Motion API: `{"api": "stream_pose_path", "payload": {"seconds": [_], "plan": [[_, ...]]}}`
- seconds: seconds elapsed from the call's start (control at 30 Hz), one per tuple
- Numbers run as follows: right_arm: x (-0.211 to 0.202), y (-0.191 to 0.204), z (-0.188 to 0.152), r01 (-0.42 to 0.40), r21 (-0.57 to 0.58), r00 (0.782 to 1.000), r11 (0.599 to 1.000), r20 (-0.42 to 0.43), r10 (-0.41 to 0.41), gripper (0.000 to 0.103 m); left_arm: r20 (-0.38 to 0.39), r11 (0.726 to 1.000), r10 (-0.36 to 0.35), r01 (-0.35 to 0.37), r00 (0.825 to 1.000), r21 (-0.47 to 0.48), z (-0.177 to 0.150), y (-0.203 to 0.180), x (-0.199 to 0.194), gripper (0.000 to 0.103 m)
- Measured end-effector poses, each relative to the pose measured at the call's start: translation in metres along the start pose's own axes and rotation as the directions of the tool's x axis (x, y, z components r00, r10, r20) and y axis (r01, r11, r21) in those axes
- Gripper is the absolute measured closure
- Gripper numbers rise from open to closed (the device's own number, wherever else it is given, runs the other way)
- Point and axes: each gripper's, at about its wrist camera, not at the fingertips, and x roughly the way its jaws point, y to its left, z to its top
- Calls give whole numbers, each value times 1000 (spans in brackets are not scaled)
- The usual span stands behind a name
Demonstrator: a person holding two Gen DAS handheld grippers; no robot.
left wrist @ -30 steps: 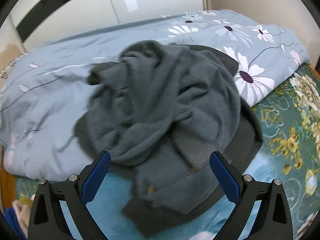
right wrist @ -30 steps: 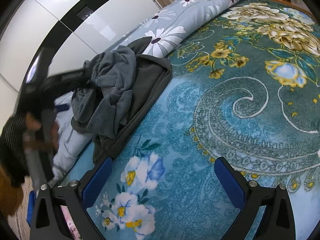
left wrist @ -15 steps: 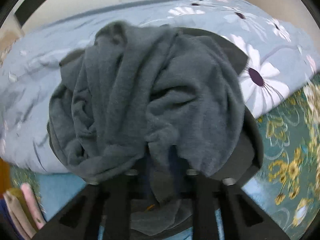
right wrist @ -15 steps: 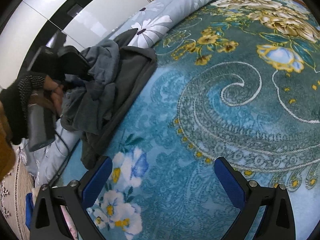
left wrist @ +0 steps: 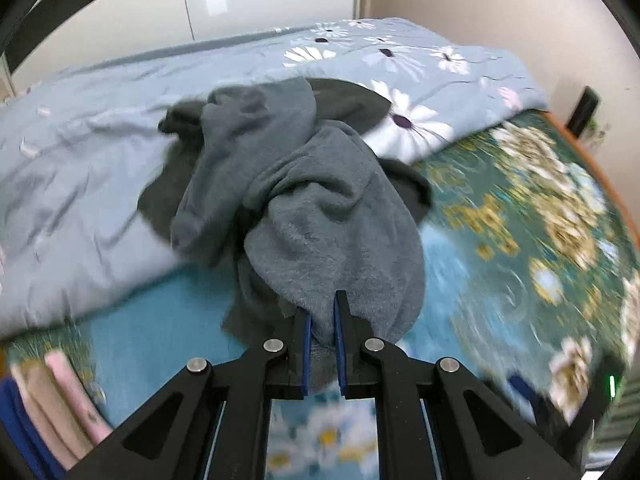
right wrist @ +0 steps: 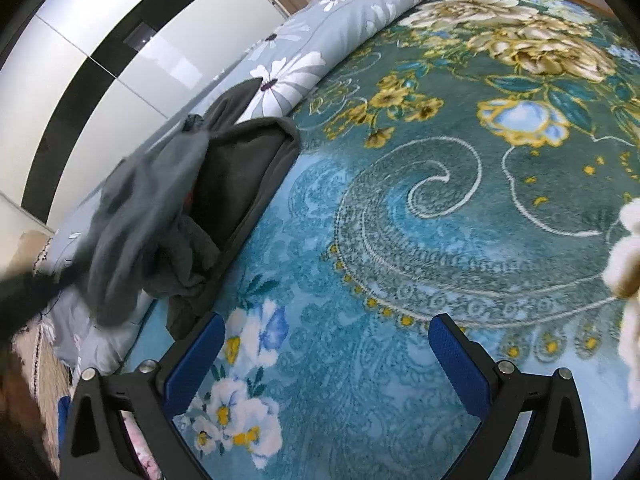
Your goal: Fold clothes
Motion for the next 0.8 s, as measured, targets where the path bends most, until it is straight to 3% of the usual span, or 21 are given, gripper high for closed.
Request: {"api": "stream_pose_path", "payload": {"seconds": [0.2, 0.37, 0.47, 0.53, 0.67, 0.8], "plan": [[-25, 3, -1, -3, 7, 999, 1000, 48, 3, 0, -52, 994, -107, 108, 993, 19, -75, -1, -33, 93], [-44, 9, -3, -21, 5, 997, 1000, 73, 21, 0, -144, 978, -157, 174, 977, 111, -143, -16, -45, 93], [-51, 18, -6, -32, -21, 997, 999, 72, 33, 0, -213, 967, -197, 226, 957, 119, -178, -19, -45, 93], [-55, 25, -9, -26, -53, 997, 998, 71, 29, 0, -259, 965, -215, 246, 941, 91, -202, -13, -43, 93], [-62, 38, -15, -11, -115, 998, 993, 68, 19, 0, -284, 971, -239, 237, 929, -43, -221, 16, -39, 93], [-65, 44, -19, -16, -142, 999, 990, 45, 22, 0, -302, 959, -266, 219, 916, -180, -239, 47, -36, 91]]}}
